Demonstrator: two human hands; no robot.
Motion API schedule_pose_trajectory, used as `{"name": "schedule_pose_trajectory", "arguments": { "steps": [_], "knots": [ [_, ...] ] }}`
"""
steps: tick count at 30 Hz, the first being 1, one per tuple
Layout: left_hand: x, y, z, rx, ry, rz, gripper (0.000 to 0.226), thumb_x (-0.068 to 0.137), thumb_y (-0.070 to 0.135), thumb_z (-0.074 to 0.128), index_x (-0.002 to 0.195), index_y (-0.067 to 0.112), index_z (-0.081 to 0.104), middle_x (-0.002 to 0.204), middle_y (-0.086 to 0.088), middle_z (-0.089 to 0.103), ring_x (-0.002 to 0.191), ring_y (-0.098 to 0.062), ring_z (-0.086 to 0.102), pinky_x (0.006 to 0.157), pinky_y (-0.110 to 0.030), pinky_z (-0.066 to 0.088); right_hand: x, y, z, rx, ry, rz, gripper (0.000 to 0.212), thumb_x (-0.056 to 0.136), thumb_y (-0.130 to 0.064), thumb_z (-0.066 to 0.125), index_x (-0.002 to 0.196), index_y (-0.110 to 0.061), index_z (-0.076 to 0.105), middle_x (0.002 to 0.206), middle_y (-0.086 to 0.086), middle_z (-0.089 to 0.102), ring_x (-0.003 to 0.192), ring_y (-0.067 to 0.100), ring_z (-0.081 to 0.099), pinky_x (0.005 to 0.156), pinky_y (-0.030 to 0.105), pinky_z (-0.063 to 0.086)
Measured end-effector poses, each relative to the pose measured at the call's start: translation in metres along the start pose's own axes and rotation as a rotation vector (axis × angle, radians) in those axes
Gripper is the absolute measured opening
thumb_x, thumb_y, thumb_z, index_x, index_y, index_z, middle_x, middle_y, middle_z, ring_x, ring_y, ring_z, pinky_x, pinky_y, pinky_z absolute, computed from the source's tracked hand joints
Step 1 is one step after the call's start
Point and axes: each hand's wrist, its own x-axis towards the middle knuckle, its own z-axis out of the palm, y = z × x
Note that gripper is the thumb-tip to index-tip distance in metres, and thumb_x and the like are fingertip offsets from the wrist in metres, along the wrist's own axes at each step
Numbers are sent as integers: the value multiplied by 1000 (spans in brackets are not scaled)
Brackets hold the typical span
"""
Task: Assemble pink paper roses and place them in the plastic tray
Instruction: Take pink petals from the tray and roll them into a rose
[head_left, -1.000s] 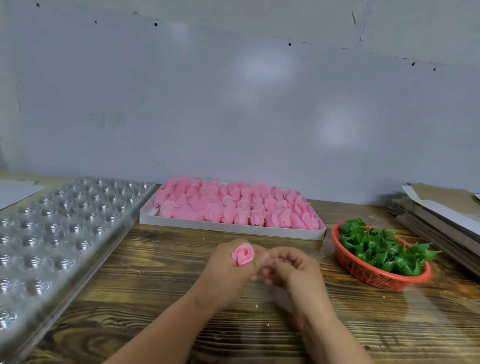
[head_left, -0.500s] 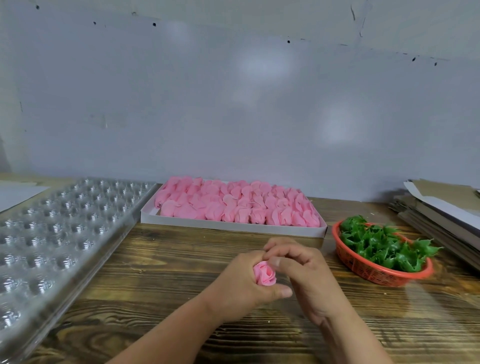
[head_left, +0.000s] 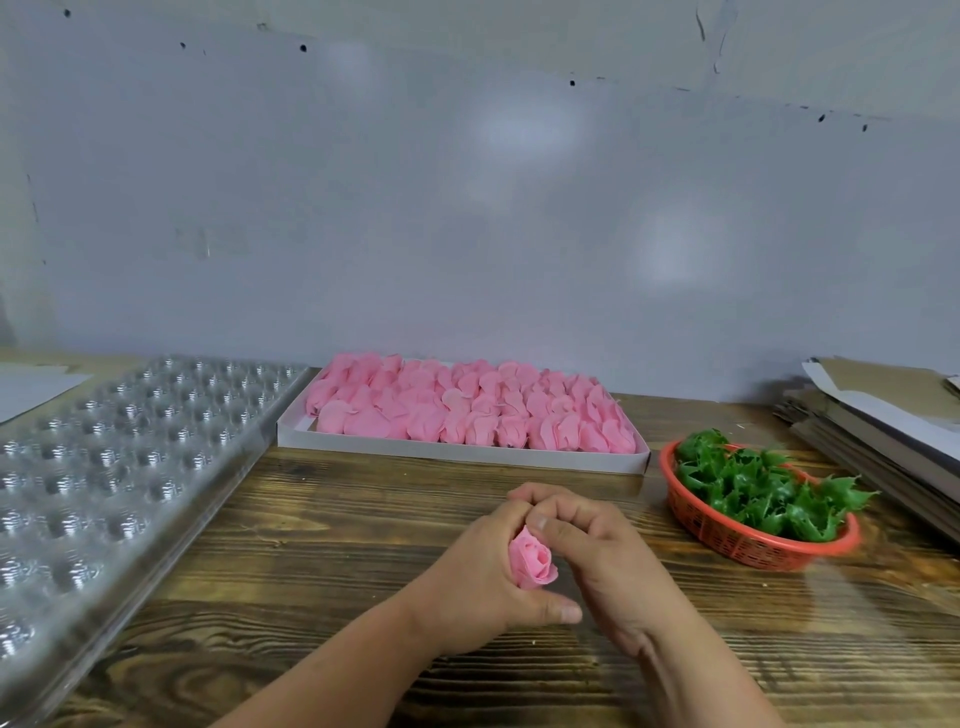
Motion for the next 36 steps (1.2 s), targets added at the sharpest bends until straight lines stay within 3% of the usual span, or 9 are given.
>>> {"name": "schedule_pose_trajectory", "arguments": {
  "steps": [5, 9, 14, 18, 21, 23, 26, 30, 36],
  "knots": [
    [0, -1, -1, 17, -23, -15, 70, 64, 28, 82, 127, 20, 53, 122, 7, 59, 117, -8, 56, 102, -36, 46, -3, -2, -5, -9, -73, 27, 15, 58, -7, 62, 69, 1, 68, 122, 2, 62, 109, 7, 60, 73, 16, 49],
    [0, -4, 1, 16, -58, -28, 78, 61, 27, 84, 130, 17, 49, 125, 3, 60, 119, -10, 57, 104, -39, 45, -4, -1, -2, -104, -86, -3, 5, 59, -8, 64, 60, -7, 69, 119, -2, 65, 117, 2, 55, 81, 15, 46],
    [2, -7, 3, 87, -68, -8, 66, 65, 21, 84, 123, 19, 52, 118, 10, 62, 115, -5, 58, 101, -34, 47, 0, 8, -2, -99, -35, 21, 12, 65, -15, 69, 54, -14, 66, 107, 2, 69, 108, 12, 62, 91, 29, 47],
    [2, -6, 3, 108, -55, 29, 56, 72, 14, 79, 120, 27, 53, 113, 30, 57, 112, 6, 55, 95, -13, 43, 3, 16, 0, -69, 12, 45, 19, 68, -18, 78, 55, -12, 65, 91, 5, 71, 89, 18, 63, 83, 34, 49],
    [2, -5, 3, 65, 1, -23, 53, 75, 22, 74, 123, 25, 52, 117, 8, 62, 109, -5, 59, 98, -33, 48, 4, 9, 1, 16, 131, -42, 19, 69, -26, 71, 68, -8, 72, 106, 4, 70, 94, 17, 65, 83, 30, 51],
    [3, -5, 1, 82, 48, -63, 43, 75, 31, 72, 113, 20, 55, 110, -3, 62, 96, -10, 61, 89, -38, 52, 2, 1, 1, -25, 212, -183, 12, 62, -25, 79, 66, -16, 72, 112, -5, 68, 103, 4, 63, 79, 19, 50],
    [3, -7, 0, 89, 120, -57, 22, 81, 24, 71, 86, 19, 50, 83, 3, 55, 67, 1, 48, 60, -22, 43, -4, -4, 4, -228, 198, -323, 15, 52, -32, 74, 58, -22, 64, 114, -14, 64, 116, -1, 54, 93, 23, 41],
    [6, -10, -2, 60, 200, -52, 23, 85, 15, 69, 79, 23, 48, 79, 9, 54, 63, 7, 48, 59, -14, 40, -4, 8, 10, -592, 159, -403, 23, 66, -12, 79, 66, -26, 61, 121, -14, 56, 118, -5, 47, 88, 9, 38],
    [6, -9, -1, 99, 224, -30, 7, 89, 11, 60, 89, 12, 53, 89, -3, 60, 77, -3, 54, 67, -23, 48, 0, 17, 16, -787, 218, -651, 12, 72, -3, 69, 73, -15, 66, 117, -16, 55, 112, 2, 49, 83, 46, 51]
  ]
}}
